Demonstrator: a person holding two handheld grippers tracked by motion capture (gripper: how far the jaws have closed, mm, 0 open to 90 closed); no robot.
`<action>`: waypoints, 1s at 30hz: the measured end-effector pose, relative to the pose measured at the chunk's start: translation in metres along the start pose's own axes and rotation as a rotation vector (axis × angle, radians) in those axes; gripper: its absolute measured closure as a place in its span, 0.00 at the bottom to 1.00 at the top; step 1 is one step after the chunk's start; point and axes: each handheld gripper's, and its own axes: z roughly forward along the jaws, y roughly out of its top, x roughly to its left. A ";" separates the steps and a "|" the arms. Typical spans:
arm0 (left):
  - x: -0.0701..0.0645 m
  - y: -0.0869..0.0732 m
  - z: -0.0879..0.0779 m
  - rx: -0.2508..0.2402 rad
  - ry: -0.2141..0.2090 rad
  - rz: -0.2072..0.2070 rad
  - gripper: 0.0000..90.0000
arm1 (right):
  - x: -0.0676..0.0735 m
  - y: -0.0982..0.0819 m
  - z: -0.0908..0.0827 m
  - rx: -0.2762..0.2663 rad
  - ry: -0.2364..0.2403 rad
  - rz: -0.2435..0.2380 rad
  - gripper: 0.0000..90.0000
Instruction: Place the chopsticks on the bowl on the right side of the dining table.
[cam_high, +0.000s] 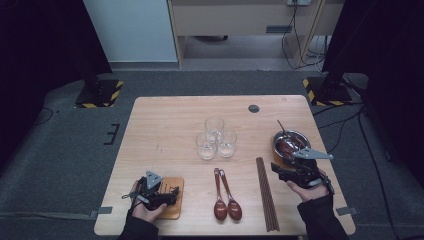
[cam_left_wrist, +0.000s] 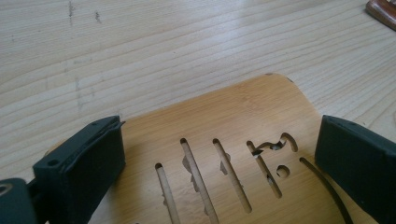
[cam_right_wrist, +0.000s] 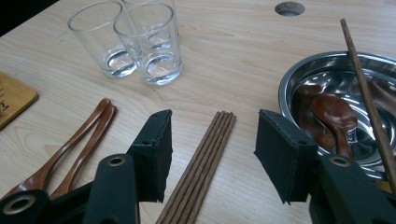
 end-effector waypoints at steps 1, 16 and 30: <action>0.000 0.000 0.000 0.000 0.000 0.000 0.01 | 0.000 -0.001 0.000 0.001 -0.002 0.001 0.52; 0.000 0.000 0.000 0.000 0.000 0.000 0.01 | 0.005 -0.019 0.007 0.047 -0.004 -0.027 0.58; 0.000 0.000 0.000 0.000 0.000 0.000 0.01 | 0.006 -0.031 0.015 0.087 -0.015 -0.039 0.60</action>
